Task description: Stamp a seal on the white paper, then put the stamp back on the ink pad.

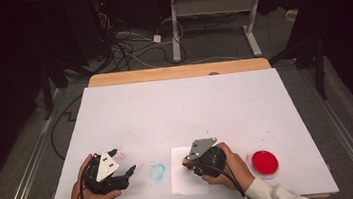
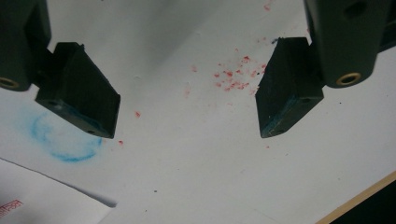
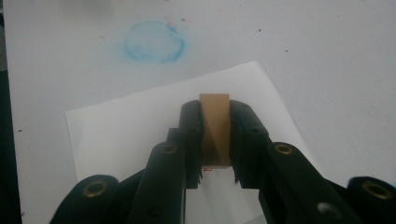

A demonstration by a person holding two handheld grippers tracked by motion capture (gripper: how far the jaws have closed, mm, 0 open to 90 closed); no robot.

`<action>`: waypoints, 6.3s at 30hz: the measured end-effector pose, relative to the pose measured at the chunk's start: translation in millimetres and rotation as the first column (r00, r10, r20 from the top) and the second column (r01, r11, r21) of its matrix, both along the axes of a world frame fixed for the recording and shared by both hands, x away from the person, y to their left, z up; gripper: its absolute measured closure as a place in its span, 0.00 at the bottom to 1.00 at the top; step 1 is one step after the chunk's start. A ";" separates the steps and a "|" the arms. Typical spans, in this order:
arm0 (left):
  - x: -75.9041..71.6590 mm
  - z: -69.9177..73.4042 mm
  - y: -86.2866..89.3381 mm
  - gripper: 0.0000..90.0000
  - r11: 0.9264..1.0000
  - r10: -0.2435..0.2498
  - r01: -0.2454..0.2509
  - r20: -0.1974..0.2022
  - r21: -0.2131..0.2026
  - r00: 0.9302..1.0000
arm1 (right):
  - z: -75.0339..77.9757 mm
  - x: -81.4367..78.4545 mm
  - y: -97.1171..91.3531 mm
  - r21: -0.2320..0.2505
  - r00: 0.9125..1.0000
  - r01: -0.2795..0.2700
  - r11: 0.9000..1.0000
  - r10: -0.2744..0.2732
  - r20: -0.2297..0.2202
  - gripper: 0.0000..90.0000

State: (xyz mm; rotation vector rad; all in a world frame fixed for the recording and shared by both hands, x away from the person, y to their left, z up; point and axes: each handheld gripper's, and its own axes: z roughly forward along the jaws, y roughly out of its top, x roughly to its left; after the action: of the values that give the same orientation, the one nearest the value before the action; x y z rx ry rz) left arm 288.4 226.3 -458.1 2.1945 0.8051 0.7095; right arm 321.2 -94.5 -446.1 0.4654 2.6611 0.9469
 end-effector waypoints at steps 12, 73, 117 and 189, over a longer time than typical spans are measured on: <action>2.2 -1.6 0.6 0.24 1.000 0.001 -0.001 -0.008 -0.009 1.000 | 7.0 2.4 -5.1 0.024 1.000 0.001 1.000 -0.001 -0.009 0.84; 5.1 -0.5 -3.9 0.24 1.000 -0.016 0.016 -0.005 0.002 1.000 | 49.3 -14.5 -99.9 0.086 0.985 0.156 0.984 -0.161 0.059 0.84; 3.8 -0.6 -5.1 0.24 1.000 -0.011 0.011 -0.017 0.000 1.000 | 16.1 -28.3 -183.4 0.004 0.936 0.350 0.937 -0.350 0.024 0.84; 4.6 -1.1 -6.4 0.24 1.000 -0.010 0.010 -0.018 0.002 1.000 | 30.8 -24.5 -179.6 0.262 0.873 0.403 0.877 -0.454 0.178 0.23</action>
State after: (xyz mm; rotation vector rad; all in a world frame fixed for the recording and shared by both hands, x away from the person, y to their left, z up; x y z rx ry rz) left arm 293.0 219.9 -459.2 2.2085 0.8019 0.6862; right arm 296.7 -274.1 -415.2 0.8947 2.1186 1.0721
